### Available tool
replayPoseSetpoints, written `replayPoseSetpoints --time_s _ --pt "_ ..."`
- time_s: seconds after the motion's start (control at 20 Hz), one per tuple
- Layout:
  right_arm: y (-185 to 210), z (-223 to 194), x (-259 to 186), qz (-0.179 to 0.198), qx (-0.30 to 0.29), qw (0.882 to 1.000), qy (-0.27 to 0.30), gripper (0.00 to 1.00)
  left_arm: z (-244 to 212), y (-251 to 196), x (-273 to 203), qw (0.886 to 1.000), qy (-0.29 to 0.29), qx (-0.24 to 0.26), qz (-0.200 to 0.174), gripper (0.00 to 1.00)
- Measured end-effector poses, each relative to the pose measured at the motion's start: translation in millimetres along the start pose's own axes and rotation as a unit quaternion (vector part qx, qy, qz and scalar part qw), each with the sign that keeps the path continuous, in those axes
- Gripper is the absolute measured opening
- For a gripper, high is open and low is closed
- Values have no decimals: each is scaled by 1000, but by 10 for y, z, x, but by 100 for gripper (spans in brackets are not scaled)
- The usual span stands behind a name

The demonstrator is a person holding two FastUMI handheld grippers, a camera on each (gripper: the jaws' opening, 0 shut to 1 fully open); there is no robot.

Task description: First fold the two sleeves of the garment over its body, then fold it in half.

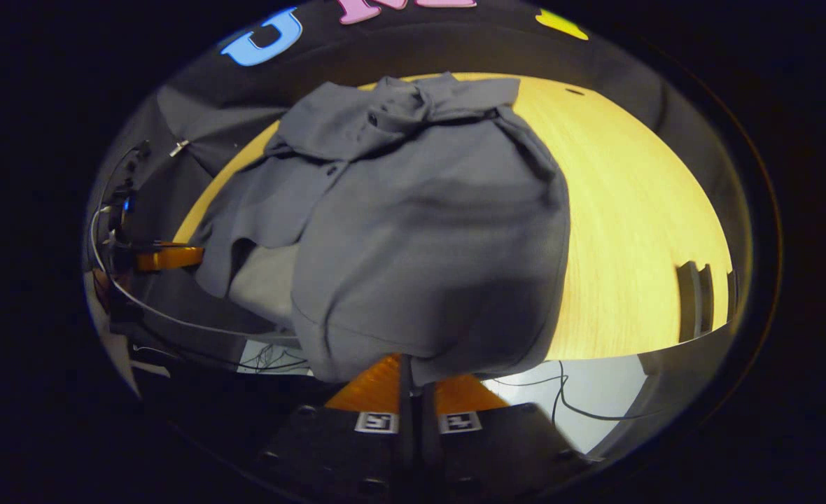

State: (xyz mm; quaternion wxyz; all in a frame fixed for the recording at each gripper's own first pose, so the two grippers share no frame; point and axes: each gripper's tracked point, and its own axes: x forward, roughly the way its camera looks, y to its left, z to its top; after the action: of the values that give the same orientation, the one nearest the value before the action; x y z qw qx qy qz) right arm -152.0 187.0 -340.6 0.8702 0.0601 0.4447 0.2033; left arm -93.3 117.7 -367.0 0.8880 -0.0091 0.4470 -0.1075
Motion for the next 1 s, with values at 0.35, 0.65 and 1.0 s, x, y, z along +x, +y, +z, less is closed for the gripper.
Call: replayPoseSetpoints --time_s 0.35,0.65,1.0 --pt "-44 996 -470 -1 18 989 -145 5 756 -187 -385 994 -93 -44 -47 6" --pt "13 2067 -692 -7 5 968 -250 5 1775 -235 -636 977 -185 -75 -75 5" --pt "-233 3119 -695 -42 0 947 -318 5 2774 65 -539 960 -255 -99 -59 5"
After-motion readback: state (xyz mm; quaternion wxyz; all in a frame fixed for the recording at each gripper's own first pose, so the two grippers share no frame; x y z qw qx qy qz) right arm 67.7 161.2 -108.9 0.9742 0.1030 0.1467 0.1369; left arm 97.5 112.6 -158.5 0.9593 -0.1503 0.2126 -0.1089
